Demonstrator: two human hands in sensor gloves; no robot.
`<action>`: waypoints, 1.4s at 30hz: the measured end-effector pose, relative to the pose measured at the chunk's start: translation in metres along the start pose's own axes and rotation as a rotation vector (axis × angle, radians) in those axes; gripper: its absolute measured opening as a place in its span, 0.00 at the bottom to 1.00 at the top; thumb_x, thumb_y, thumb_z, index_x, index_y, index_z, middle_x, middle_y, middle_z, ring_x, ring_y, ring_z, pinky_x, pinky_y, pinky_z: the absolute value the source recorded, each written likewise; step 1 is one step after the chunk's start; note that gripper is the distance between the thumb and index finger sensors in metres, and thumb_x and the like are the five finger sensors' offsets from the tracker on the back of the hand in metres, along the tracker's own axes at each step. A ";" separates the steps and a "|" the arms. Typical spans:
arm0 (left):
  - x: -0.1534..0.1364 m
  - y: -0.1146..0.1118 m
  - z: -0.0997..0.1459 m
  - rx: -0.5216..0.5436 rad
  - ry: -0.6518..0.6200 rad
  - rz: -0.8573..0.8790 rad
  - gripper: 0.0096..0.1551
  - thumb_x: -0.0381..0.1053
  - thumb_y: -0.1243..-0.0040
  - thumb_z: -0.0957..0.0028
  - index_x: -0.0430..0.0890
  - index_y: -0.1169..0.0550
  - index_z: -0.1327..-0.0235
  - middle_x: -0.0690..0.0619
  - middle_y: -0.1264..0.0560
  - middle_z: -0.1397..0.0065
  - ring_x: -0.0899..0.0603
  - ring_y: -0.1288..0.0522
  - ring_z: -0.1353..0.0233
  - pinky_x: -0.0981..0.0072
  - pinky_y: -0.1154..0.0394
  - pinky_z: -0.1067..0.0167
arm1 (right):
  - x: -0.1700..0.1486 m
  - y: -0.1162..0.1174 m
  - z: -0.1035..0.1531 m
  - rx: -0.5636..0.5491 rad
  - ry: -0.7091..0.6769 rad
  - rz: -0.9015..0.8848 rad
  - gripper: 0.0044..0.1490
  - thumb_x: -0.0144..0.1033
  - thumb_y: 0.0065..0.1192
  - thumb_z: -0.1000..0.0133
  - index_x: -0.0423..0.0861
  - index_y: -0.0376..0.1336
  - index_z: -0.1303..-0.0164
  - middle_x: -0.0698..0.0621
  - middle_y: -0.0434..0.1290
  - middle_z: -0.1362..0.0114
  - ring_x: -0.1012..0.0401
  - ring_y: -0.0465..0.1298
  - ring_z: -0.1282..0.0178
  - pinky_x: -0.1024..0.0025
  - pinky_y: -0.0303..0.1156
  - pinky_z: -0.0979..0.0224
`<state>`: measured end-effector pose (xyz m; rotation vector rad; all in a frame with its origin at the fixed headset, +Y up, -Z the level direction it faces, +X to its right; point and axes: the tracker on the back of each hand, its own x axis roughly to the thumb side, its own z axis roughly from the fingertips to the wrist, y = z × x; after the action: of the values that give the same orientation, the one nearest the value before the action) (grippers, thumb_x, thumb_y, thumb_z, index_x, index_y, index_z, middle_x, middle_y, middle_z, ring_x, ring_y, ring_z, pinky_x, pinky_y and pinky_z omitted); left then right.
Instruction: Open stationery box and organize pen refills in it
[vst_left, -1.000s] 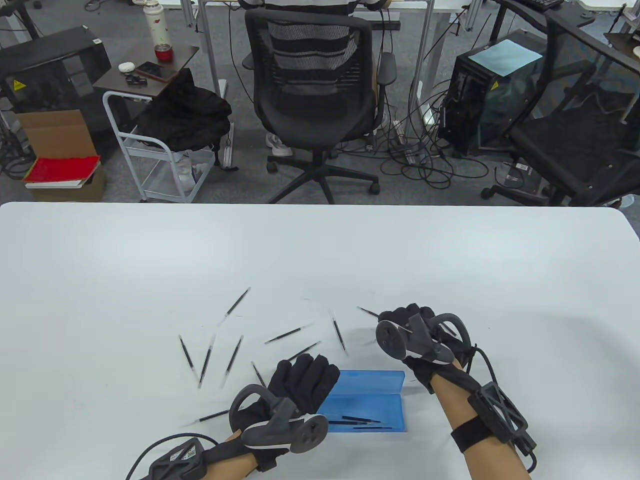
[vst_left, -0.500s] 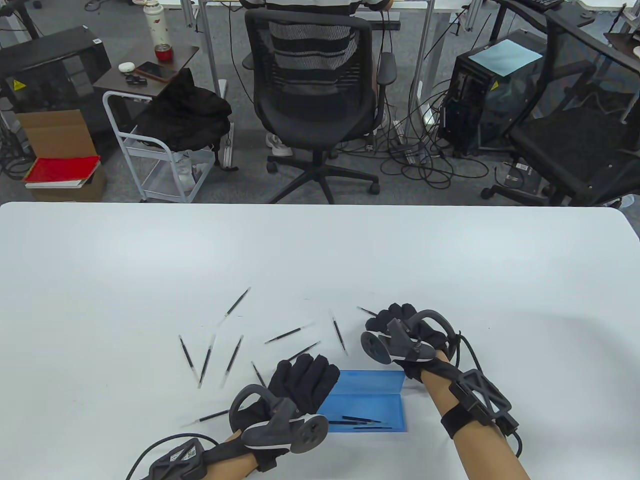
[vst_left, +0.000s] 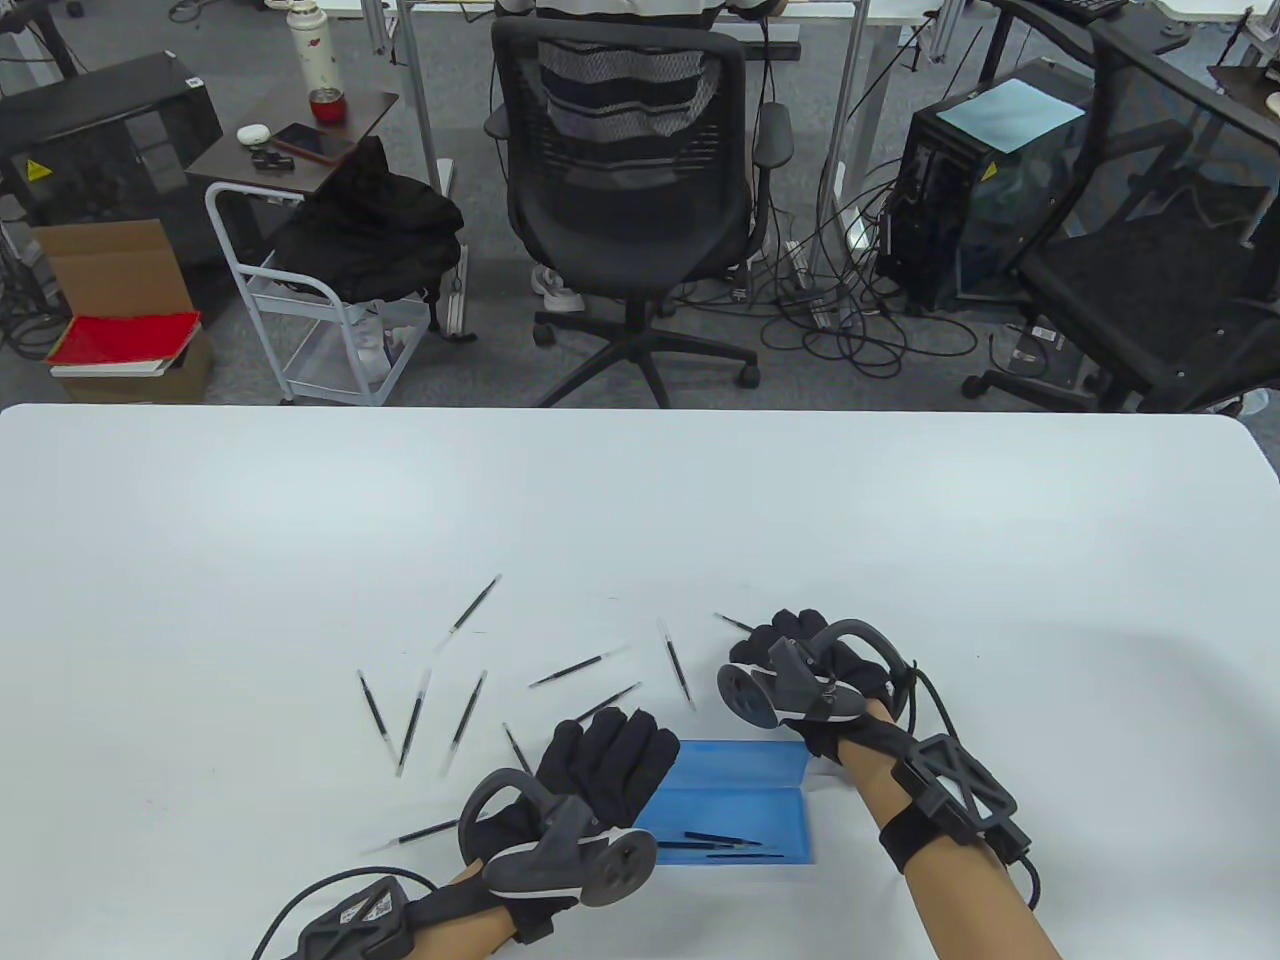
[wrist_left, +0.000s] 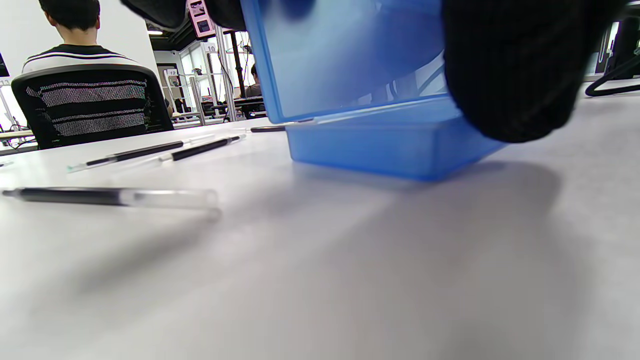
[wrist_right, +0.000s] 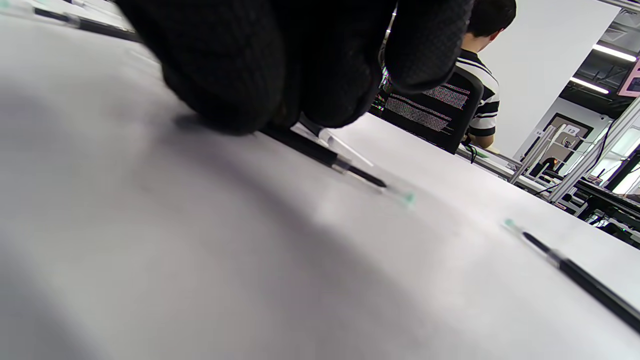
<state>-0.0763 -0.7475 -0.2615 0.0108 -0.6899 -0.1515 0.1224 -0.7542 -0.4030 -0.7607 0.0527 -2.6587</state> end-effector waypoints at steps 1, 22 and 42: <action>0.000 0.000 0.000 0.000 0.000 0.000 0.72 0.70 0.35 0.52 0.44 0.62 0.12 0.40 0.61 0.08 0.27 0.52 0.11 0.28 0.45 0.19 | 0.000 0.000 0.000 0.000 -0.002 -0.001 0.31 0.35 0.77 0.50 0.60 0.68 0.35 0.60 0.83 0.36 0.54 0.81 0.33 0.46 0.71 0.21; 0.000 0.000 0.000 -0.001 0.001 -0.002 0.72 0.71 0.35 0.52 0.44 0.62 0.12 0.40 0.61 0.08 0.27 0.52 0.11 0.28 0.45 0.19 | -0.003 0.002 0.002 0.027 0.034 -0.054 0.34 0.39 0.76 0.50 0.51 0.65 0.32 0.55 0.83 0.40 0.53 0.84 0.39 0.44 0.75 0.24; -0.001 0.000 -0.001 -0.009 0.000 0.012 0.72 0.70 0.35 0.52 0.44 0.63 0.12 0.40 0.61 0.08 0.27 0.53 0.11 0.28 0.46 0.19 | 0.008 -0.109 0.110 -0.241 0.071 -0.150 0.36 0.39 0.76 0.49 0.48 0.64 0.30 0.53 0.81 0.38 0.51 0.82 0.38 0.43 0.74 0.25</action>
<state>-0.0766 -0.7475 -0.2634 -0.0024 -0.6896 -0.1434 0.1355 -0.6484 -0.2902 -0.7712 0.3537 -2.8562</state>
